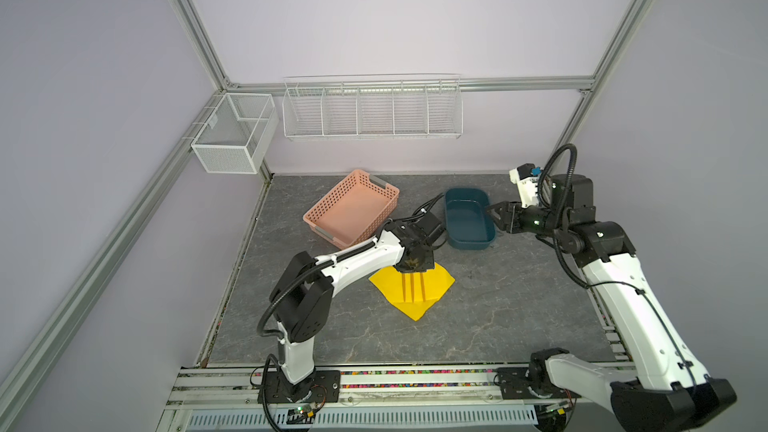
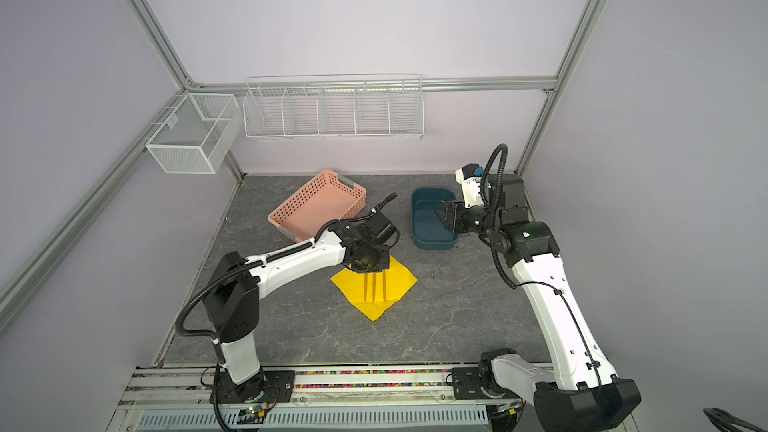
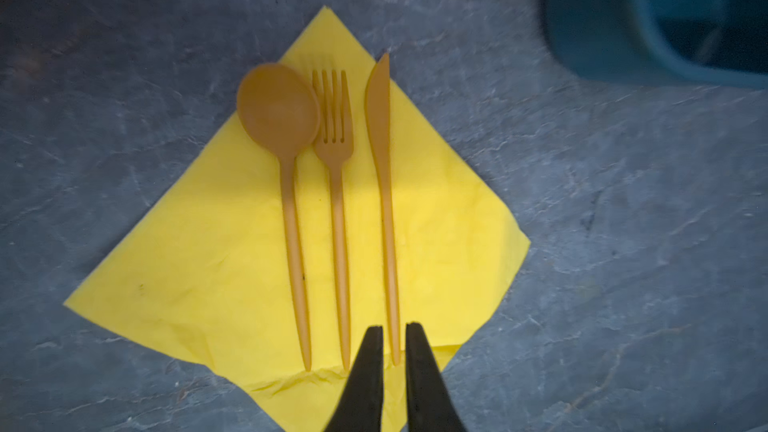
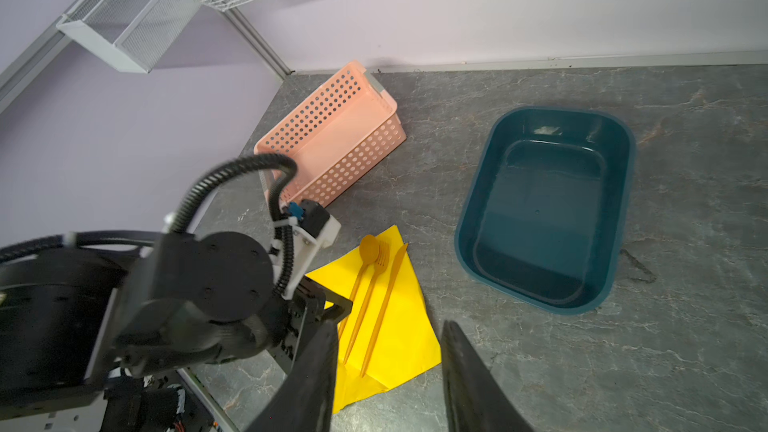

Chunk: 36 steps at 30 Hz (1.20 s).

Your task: Place the utensils on the paper napkin and roll it up

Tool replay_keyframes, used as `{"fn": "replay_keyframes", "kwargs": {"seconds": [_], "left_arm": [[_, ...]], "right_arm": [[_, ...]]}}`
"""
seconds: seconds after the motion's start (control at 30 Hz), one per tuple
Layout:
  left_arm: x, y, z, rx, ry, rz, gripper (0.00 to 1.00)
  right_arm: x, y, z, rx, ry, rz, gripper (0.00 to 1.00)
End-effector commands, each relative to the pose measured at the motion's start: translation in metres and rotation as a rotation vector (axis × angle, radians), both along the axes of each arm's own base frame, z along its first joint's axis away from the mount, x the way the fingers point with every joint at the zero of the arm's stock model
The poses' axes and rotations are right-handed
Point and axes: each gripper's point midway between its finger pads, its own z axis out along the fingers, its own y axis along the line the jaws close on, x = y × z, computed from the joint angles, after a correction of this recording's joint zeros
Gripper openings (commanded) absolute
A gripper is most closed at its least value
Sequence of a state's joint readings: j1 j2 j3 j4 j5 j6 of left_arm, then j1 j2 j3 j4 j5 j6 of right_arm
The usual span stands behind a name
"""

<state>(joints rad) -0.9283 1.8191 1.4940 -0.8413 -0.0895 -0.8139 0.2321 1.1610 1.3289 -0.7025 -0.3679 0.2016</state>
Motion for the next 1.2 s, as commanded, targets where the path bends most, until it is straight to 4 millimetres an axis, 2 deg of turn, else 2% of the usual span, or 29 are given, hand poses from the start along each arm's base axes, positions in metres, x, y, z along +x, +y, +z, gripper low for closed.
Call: {"fn": "replay_keyframes", "kwargs": {"seconds": [0.0, 0.1, 0.3, 0.43, 0.6, 0.67, 0.77, 0.97, 1.17], "left_arm": [[0.003, 0.029, 0.008, 0.042, -0.031, 0.045, 0.12], [0.005, 0.045, 0.006, 0.030, -0.027, 0.071, 0.09], [0.005, 0.067, -0.022, -0.034, 0.038, 0.092, 0.02], [0.001, 0.069, -0.045, -0.042, 0.087, 0.061, 0.00], [-0.004, 0.068, -0.072, -0.038, 0.139, 0.033, 0.00], [-0.005, 0.069, -0.082, -0.047, 0.157, 0.033, 0.00], [-0.006, 0.070, -0.094, -0.059, 0.184, 0.033, 0.00], [-0.010, 0.074, -0.105, -0.051, 0.208, 0.024, 0.00], [-0.014, 0.078, -0.112, -0.045, 0.221, 0.031, 0.00]], "right_arm": [[-0.009, 0.016, -0.027, -0.022, 0.101, 0.049, 0.43], [-0.018, 0.034, -0.050, -0.025, 0.193, 0.088, 0.43], [-0.035, 0.068, -0.110, -0.004, 0.414, 0.141, 0.48], [-0.043, 0.090, -0.145, 0.055, 0.538, 0.158, 0.56], [-0.044, 0.110, -0.181, 0.136, 0.651, 0.155, 0.62], [-0.042, 0.118, -0.190, 0.168, 0.676, 0.161, 0.68], [-0.035, 0.130, -0.204, 0.208, 0.722, 0.168, 0.71], [-0.024, 0.146, -0.226, 0.251, 0.771, 0.174, 0.71], [-0.018, 0.151, -0.250, 0.243, 0.819, 0.167, 0.71]]}}
